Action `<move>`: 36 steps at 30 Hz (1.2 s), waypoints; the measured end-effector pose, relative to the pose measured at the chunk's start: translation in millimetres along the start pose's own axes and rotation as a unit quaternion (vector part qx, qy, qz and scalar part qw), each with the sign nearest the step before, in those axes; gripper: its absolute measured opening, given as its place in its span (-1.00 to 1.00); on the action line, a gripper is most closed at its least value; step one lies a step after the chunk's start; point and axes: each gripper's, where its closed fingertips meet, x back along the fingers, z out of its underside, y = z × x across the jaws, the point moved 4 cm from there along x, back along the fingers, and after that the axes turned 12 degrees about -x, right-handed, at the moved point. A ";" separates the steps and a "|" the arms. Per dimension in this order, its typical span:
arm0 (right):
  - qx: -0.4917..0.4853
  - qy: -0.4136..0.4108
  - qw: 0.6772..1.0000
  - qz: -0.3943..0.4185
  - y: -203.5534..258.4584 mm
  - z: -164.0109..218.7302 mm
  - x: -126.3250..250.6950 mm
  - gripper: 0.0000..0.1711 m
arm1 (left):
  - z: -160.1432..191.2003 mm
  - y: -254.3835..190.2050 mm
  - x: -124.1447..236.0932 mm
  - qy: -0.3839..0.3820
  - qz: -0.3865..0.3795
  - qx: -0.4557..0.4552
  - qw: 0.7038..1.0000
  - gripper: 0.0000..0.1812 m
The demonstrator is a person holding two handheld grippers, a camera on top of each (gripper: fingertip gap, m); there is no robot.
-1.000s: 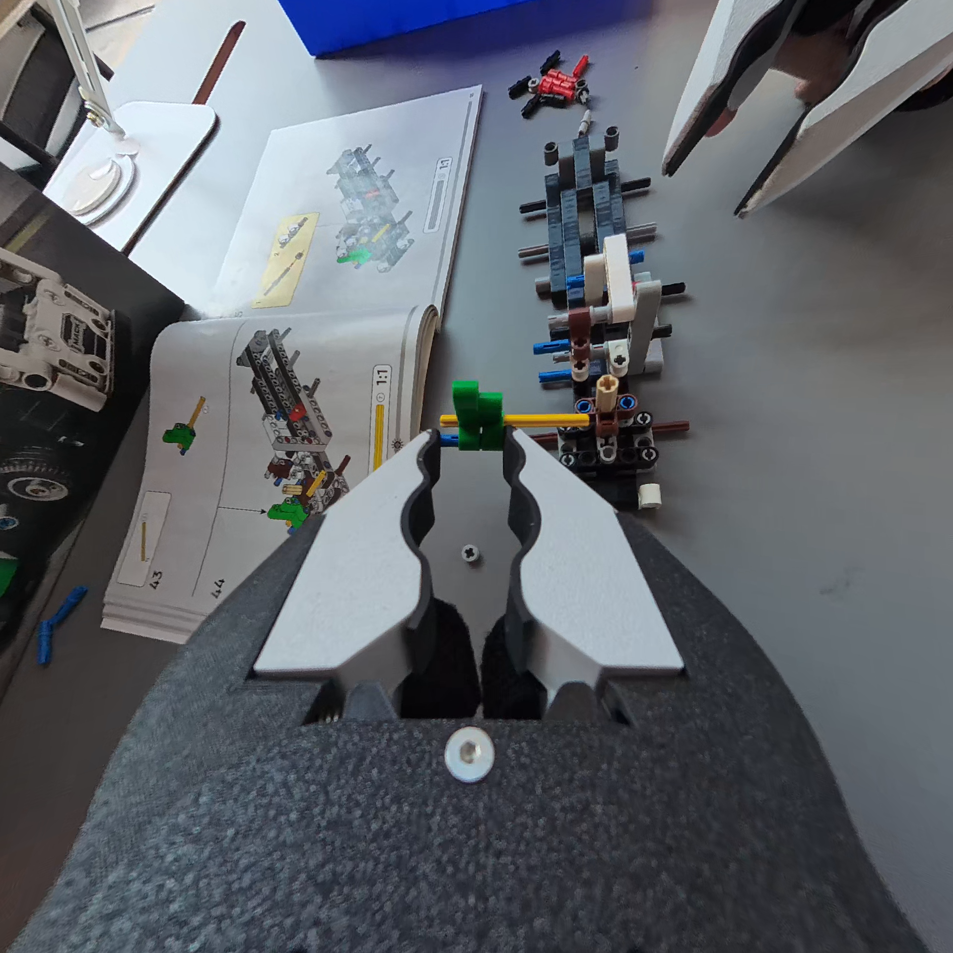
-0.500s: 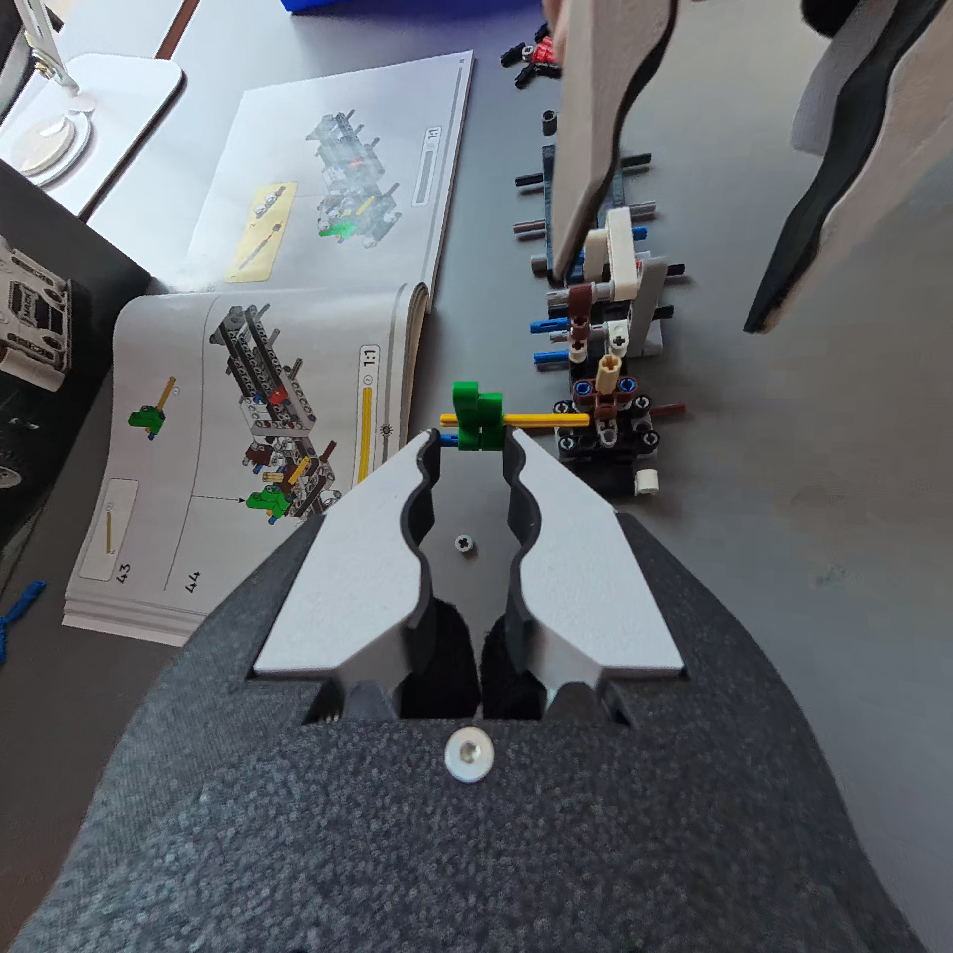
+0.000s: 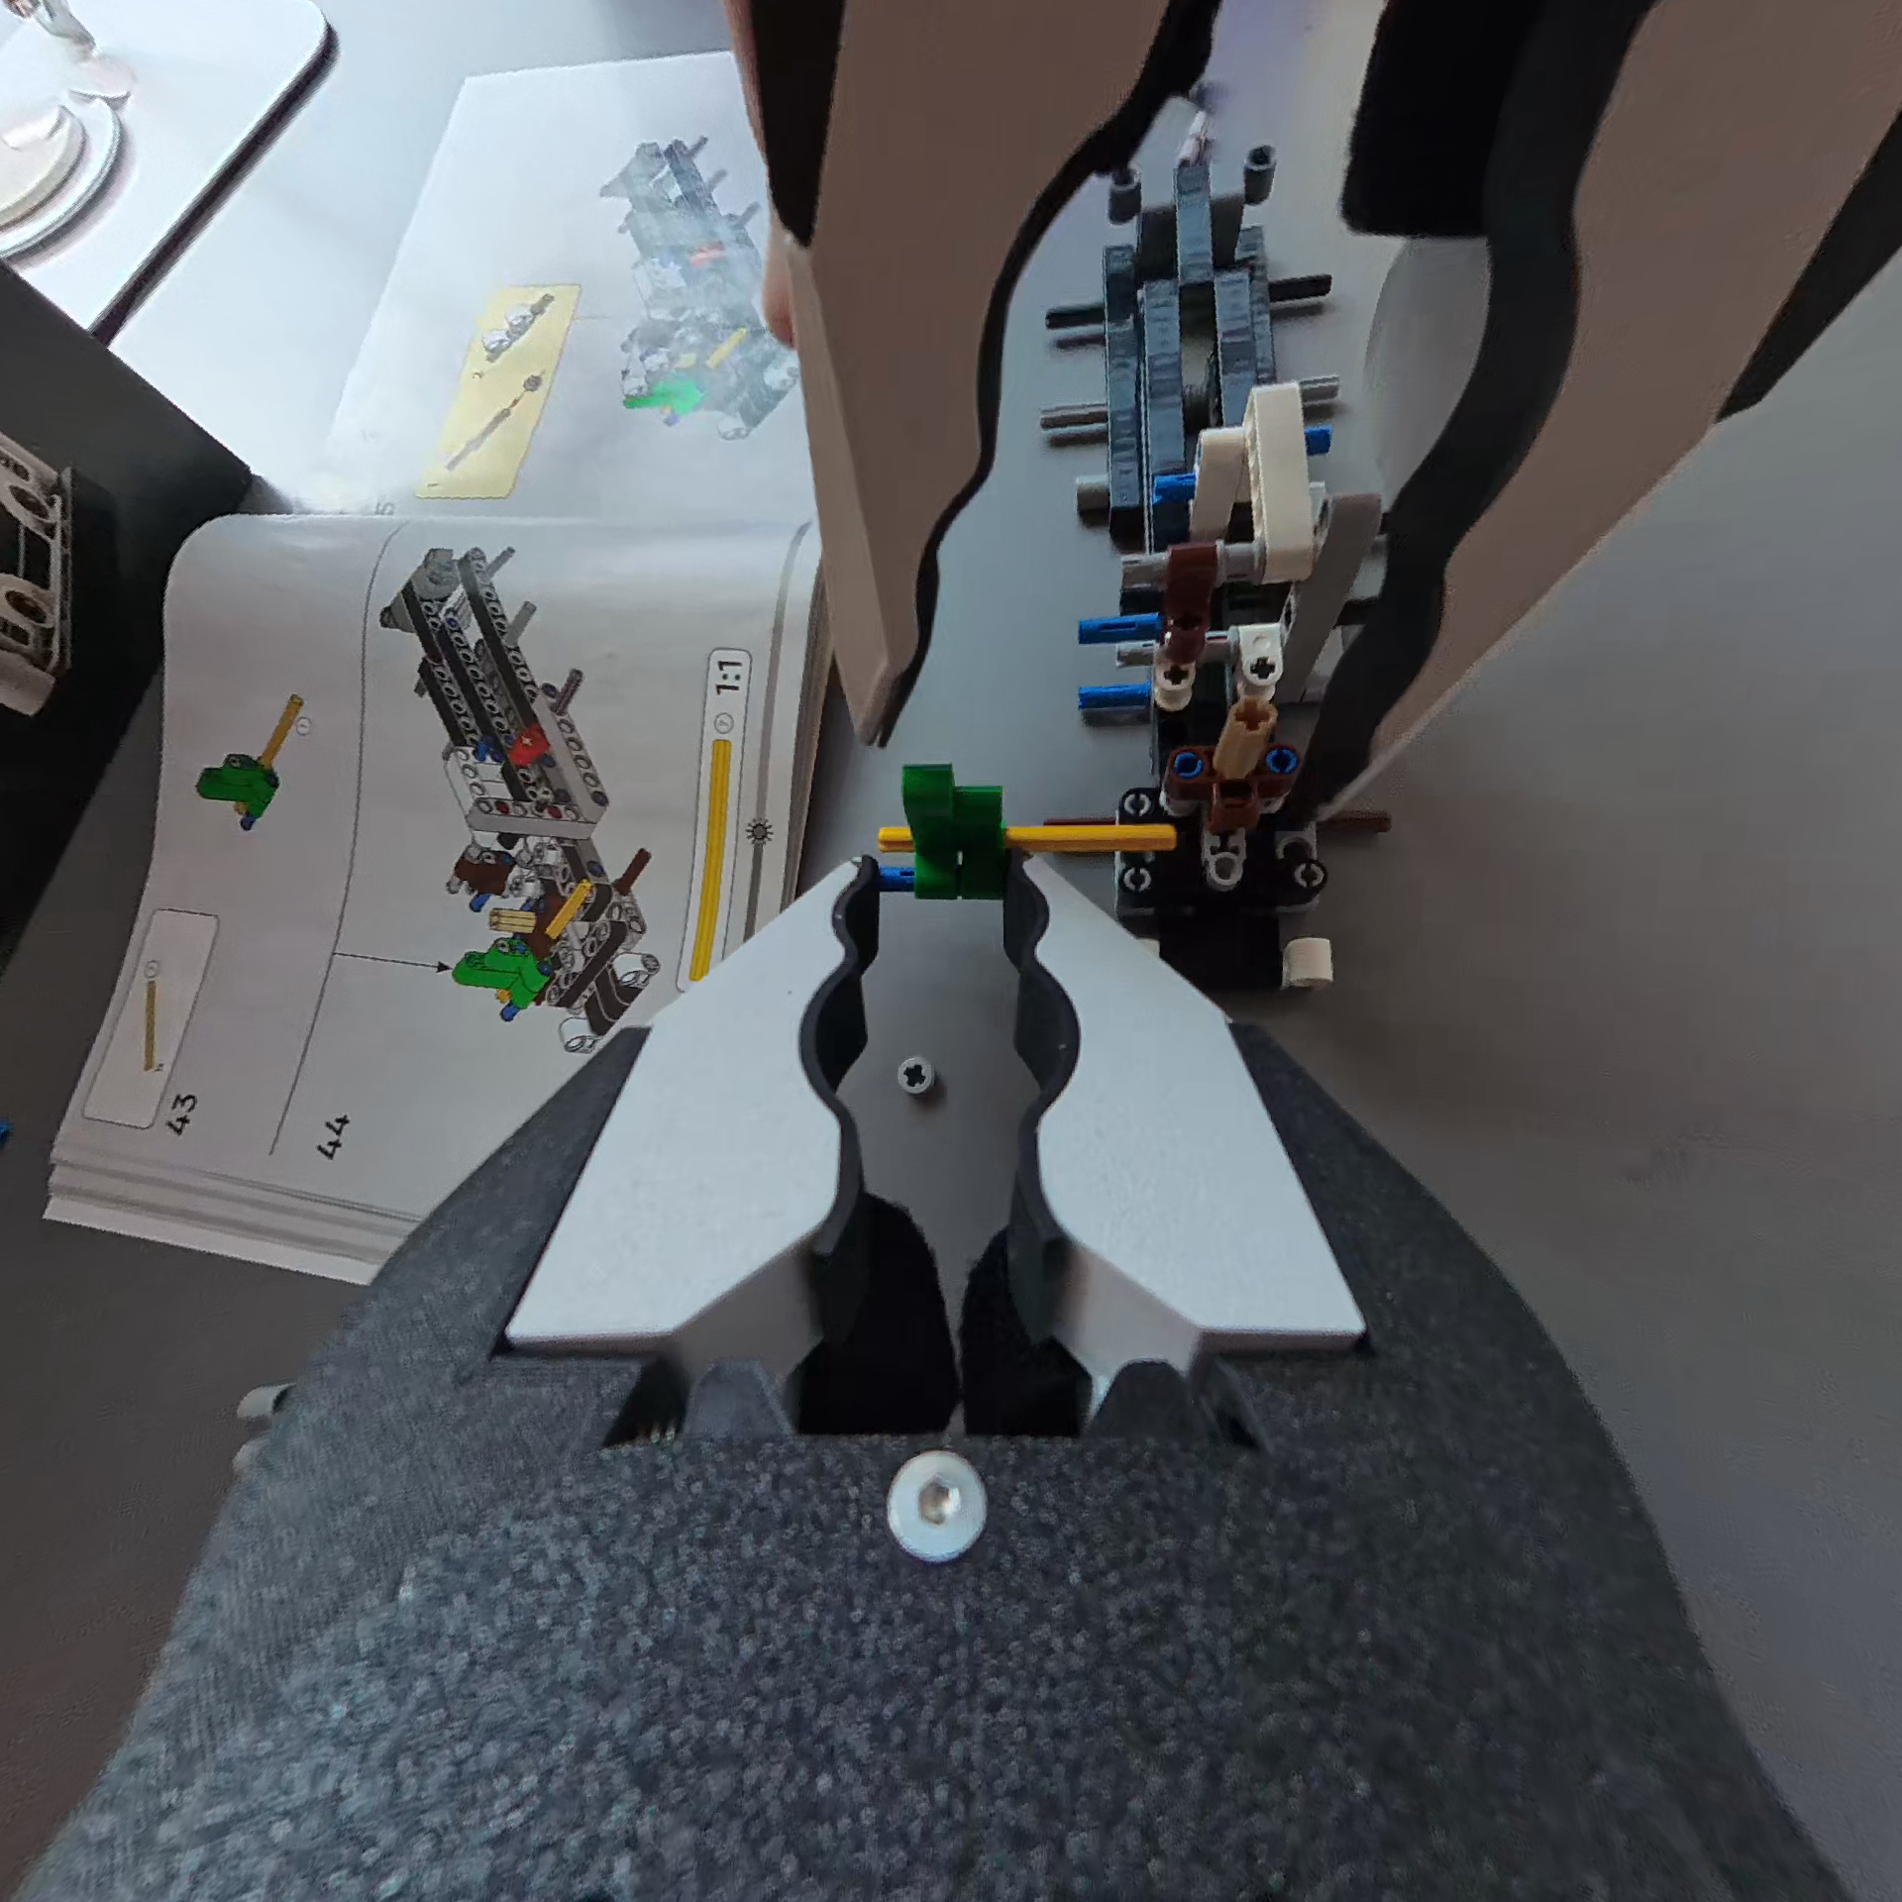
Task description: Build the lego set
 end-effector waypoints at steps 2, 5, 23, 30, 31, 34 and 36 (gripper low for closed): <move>-0.002 0.004 1.000 0.000 -1.4 1.6 -1.8 -0.18 | -3.0 0.9 3.0 -0.009 0.003 0.012 1.000 -0.75; -0.010 0.002 1.000 -0.012 -0.3 1.1 -4.1 -0.17 | -4.6 0.1 4.5 -0.004 -0.004 0.000 1.000 -0.75; -0.006 0.002 1.000 -0.005 -0.3 0.8 -4.8 -0.21 | -6.6 -8.2 0.5 0.003 0.010 -0.006 1.000 -0.75; -0.003 0.005 1.000 -0.008 1.6 1.4 -4.5 -0.21 | -6.4 -10.6 0.8 0.000 0.017 -0.021 1.000 -0.75; -0.004 0.005 1.000 -0.012 2.2 1.8 -4.5 -0.21 | -6.8 -11.2 0.7 -0.002 0.020 -0.019 1.000 -0.75; -0.012 0.006 1.000 -0.022 1.8 2.9 -4.9 -0.22 | -5.7 -11.2 -0.3 -0.005 0.028 -0.010 1.000 -0.75; -0.016 0.006 0.999 -0.027 1.5 3.4 -5.3 -0.29 | -3.8 -9.0 -0.7 -0.003 0.026 0.000 1.000 -0.76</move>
